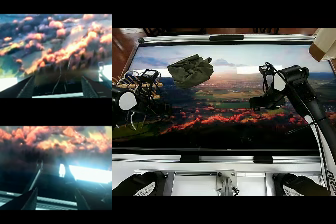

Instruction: Fold the shirts.

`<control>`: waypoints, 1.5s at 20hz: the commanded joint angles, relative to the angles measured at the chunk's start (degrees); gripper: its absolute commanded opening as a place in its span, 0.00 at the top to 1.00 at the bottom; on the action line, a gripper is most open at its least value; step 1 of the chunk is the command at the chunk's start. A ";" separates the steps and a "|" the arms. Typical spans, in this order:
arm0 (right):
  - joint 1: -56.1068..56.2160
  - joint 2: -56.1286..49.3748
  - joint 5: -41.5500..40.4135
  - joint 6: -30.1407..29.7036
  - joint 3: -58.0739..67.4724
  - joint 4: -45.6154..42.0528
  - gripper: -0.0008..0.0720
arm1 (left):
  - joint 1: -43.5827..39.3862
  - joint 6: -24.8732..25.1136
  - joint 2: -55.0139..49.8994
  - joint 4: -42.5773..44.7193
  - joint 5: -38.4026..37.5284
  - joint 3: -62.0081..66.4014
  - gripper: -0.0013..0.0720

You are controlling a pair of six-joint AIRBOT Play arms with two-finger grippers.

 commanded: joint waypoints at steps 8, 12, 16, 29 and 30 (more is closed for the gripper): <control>0.07 -0.04 -6.99 -0.07 0.04 -0.09 0.20 | -0.04 -0.22 -1.05 -0.55 16.61 -0.22 0.06; 0.07 -0.15 -13.33 -0.07 0.04 -1.79 0.19 | 1.92 -5.77 -7.98 0.13 26.43 2.91 0.06; 0.07 -0.15 -16.22 -0.07 0.04 -3.04 0.19 | 9.42 -6.36 -28.87 -4.44 26.08 20.15 0.05; 0.13 -0.15 -17.09 0.26 0.04 -1.66 0.19 | 15.43 -6.14 -60.57 -26.53 25.40 46.66 0.19; 0.13 -0.15 -17.29 0.42 0.02 -1.73 0.19 | 15.43 -6.14 -60.78 -26.62 24.44 46.66 0.54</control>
